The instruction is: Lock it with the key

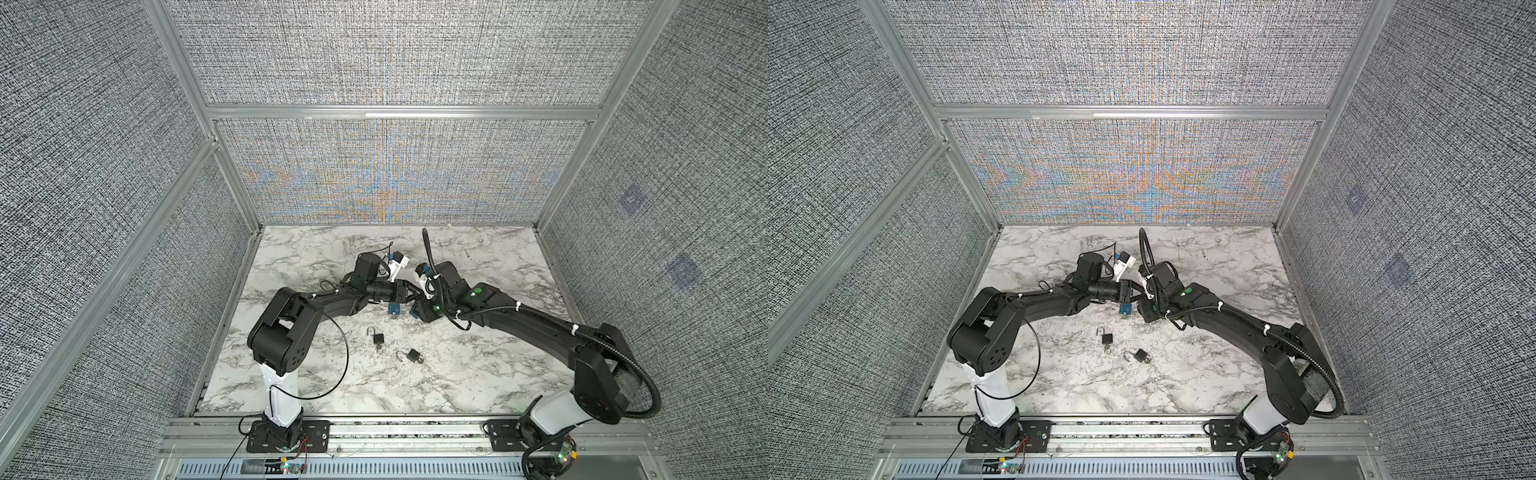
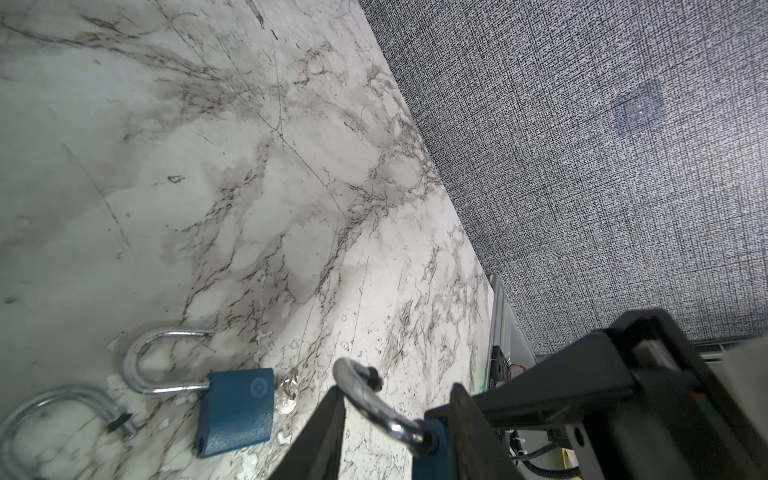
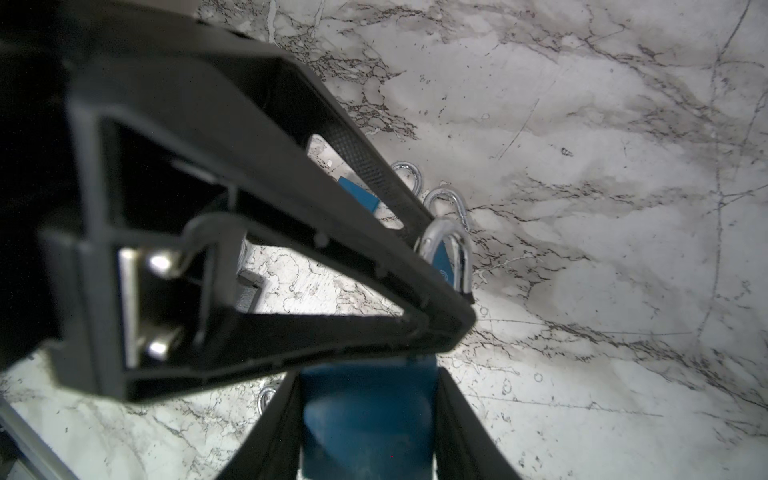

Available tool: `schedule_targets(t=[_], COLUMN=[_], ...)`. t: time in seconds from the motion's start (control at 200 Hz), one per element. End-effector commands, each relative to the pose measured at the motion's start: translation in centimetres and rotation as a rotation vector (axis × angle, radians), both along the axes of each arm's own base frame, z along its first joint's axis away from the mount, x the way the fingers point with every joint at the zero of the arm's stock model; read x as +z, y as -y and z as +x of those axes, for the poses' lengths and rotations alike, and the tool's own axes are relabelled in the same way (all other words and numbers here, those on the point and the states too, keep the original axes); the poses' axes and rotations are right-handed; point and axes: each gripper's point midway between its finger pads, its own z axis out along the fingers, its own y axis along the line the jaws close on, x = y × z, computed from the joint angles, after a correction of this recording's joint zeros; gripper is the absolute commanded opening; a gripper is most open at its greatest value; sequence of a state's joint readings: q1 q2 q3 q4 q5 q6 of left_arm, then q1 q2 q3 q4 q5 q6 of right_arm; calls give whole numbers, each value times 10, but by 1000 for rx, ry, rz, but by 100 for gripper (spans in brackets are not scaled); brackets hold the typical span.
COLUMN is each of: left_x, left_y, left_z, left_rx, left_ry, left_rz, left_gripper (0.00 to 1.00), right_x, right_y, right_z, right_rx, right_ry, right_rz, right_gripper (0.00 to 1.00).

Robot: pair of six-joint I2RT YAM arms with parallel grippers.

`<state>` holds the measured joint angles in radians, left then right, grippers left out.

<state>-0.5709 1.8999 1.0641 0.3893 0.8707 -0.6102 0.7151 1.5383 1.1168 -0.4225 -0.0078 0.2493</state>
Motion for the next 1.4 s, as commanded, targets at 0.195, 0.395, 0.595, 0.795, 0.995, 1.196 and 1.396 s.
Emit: schedule_targets(t=[0.195, 0.395, 0.595, 0.795, 0.995, 1.196, 1.396], left_x=[8, 6, -2, -2, 10, 20, 28], left_y=[9, 11, 13, 11, 10, 12, 9], left_z=[4, 4, 1, 3, 9, 19, 29], left_rx=[-20, -29, -46, -21, 30, 79, 154], left_ry=[19, 15, -3, 4, 9, -11, -20], left_rz=[-41, -39, -35, -31, -54, -67, -69], left_gripper=[40, 30, 0, 0, 0, 0, 0], right_x=[6, 8, 9, 6, 5, 12, 27], right_y=[-7, -9, -10, -11, -16, -7, 32], right_z=[0, 1, 2, 2, 2, 2, -2], right_rx=[7, 6, 2, -7, -13, -55, -132], right_ry=[12, 19, 24, 20, 18, 25, 83], right_rz=[17, 24, 32, 46, 95, 185, 307], right_gripper=[36, 36, 35, 35, 63, 70, 70])
